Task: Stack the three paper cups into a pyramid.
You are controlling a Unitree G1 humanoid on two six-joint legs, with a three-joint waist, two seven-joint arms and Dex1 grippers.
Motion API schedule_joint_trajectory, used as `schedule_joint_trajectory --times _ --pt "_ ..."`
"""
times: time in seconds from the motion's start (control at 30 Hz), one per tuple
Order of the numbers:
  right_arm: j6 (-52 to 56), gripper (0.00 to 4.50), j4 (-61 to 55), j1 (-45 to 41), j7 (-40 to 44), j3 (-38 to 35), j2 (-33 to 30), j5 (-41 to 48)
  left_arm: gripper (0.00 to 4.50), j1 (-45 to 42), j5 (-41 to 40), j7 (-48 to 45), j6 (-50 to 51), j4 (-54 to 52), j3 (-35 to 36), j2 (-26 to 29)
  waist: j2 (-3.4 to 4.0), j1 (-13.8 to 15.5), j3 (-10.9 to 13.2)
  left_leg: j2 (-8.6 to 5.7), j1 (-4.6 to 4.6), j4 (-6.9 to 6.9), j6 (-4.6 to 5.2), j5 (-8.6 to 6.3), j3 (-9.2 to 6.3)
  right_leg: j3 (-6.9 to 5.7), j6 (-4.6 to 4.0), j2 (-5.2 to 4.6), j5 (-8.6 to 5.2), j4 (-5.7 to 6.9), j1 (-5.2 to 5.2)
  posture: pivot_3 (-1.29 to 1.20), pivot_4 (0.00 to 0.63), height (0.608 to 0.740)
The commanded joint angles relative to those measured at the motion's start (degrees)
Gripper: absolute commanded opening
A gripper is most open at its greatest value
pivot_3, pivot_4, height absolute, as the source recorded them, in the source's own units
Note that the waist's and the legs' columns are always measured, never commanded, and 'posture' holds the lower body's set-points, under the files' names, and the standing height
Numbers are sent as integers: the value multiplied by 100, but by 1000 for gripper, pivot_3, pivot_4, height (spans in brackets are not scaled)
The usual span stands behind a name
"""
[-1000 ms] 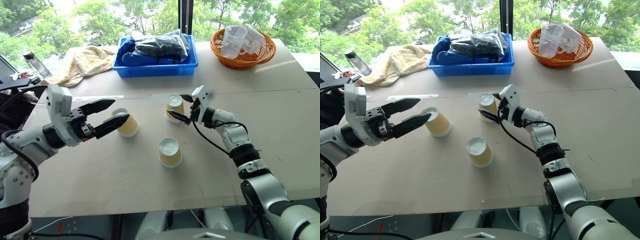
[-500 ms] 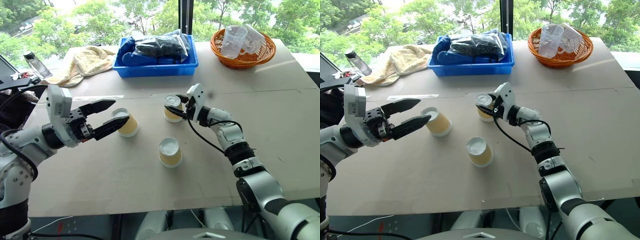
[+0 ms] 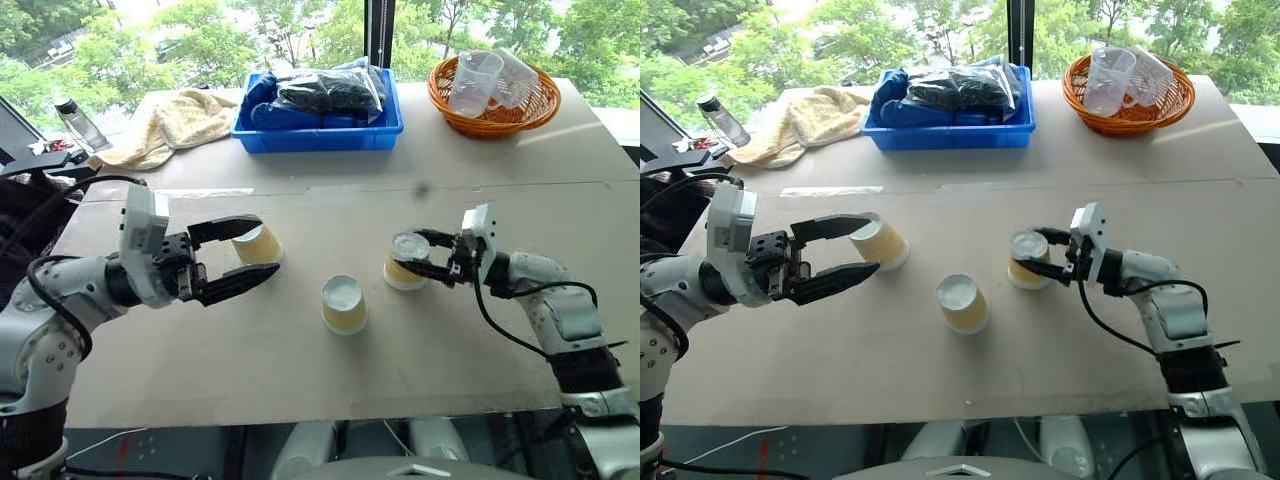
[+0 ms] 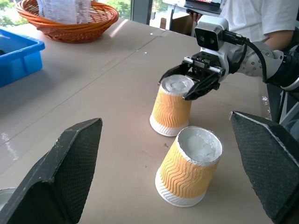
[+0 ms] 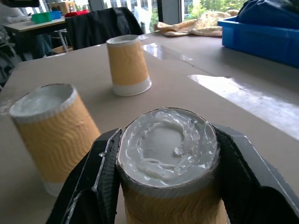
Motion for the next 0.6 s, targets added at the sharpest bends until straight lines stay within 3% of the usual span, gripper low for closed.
schedule_joint_trajectory --times 0.03,0.6 --pt "221 2068 -932 433 234 4 -278 354 4500 -298 18 -207 -104 8 -129 171 0 21 0 0 0 0 0 0 0 2 0 0 0 2 -1 0 150 740" --pt "-136 2068 -806 555 -166 429 25 -62 4500 -933 133 -579 -92 324 -597 248 -6 79 3 -2 -3 13 0 0 -4 -1 3 2 12 -2 1 0 150 740"
